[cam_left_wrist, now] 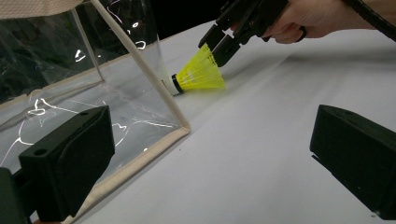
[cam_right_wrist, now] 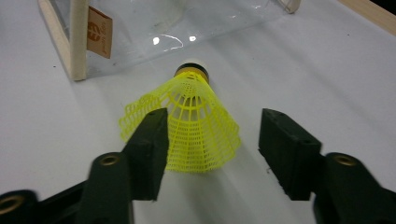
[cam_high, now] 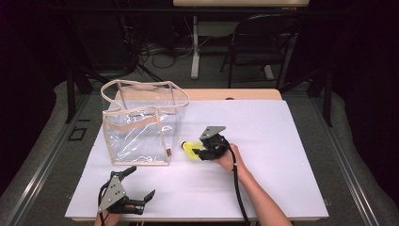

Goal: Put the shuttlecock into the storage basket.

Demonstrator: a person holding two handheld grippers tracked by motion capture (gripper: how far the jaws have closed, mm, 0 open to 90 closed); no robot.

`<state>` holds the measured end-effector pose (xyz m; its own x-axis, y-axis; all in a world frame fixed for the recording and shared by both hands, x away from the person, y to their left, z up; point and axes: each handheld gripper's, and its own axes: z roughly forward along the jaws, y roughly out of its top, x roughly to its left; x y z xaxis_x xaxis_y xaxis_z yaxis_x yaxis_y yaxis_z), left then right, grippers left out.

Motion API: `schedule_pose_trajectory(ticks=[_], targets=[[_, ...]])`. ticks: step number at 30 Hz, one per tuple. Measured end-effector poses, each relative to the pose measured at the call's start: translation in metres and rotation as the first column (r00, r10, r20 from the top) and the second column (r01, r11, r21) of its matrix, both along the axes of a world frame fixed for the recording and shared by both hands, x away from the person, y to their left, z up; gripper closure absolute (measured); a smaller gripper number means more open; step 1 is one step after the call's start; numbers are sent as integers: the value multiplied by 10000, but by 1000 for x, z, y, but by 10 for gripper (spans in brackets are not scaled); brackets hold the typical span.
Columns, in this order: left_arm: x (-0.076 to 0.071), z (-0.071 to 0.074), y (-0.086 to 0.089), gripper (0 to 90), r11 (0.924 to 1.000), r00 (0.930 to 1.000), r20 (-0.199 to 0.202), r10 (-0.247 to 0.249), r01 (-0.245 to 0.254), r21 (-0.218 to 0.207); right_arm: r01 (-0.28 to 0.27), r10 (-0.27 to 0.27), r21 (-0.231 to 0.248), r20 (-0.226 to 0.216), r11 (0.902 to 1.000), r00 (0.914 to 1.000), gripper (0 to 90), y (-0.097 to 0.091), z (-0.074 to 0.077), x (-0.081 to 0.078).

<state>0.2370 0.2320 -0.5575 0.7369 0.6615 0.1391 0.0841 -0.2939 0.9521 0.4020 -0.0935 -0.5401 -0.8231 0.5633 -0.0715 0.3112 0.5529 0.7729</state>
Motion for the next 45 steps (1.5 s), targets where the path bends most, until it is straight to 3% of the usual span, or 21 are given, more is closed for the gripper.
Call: schedule_pose_trajectory(ticks=[14,18,26,31,45], targets=[[2,-1,-2,0,10000,10000,-29,-53,53,-4,80,-84,-260,-150,9996,9999,636,3,-8,6],[2,-1,-2,0,10000,10000,-30,-58,58,57,81,-83,-248,-73,9997,9999,692,3,-9,7],[2,-1,-2,0,10000,10000,-38,-54,54,75,79,-65,-766,183,9970,9998,790,5,-10,7],[2,-1,-2,0,10000,10000,-35,-50,50,86,61,-33,-852,335,9963,9994,854,5,-11,7],[2,0,-2,0,10000,10000,-16,-49,49,86,-231,234,-606,30,9979,9997,894,-1,-7,6]])
